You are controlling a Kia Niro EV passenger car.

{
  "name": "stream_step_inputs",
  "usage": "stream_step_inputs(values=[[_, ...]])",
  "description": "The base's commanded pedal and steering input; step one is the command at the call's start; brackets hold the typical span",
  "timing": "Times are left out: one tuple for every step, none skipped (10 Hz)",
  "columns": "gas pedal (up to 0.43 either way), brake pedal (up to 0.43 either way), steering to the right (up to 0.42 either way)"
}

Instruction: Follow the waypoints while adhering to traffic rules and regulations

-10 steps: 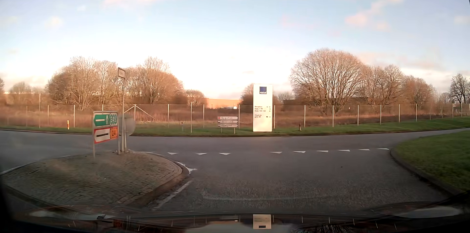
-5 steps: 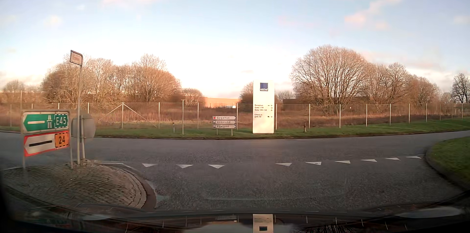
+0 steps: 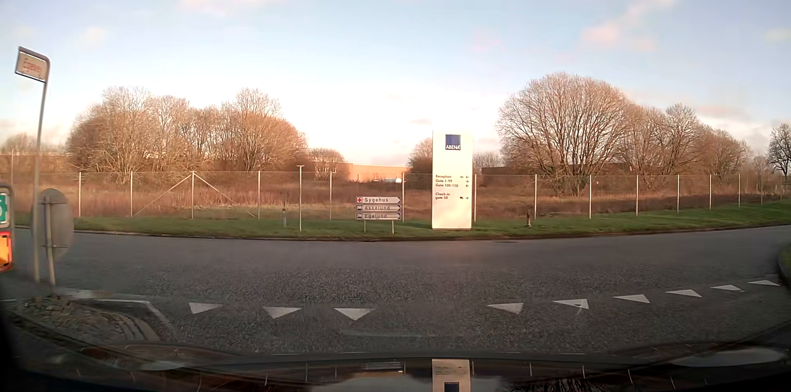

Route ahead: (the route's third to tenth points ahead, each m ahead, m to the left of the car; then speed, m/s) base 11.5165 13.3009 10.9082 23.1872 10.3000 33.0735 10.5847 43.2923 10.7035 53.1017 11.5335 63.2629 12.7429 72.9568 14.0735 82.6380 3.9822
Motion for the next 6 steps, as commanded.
stream_step_inputs(values=[[0.138, 0.000, -0.105], [0.189, 0.000, -0.127], [0.189, 0.000, -0.150], [0.189, 0.000, -0.175], [0.197, 0.000, -0.201], [0.209, 0.000, -0.235]])
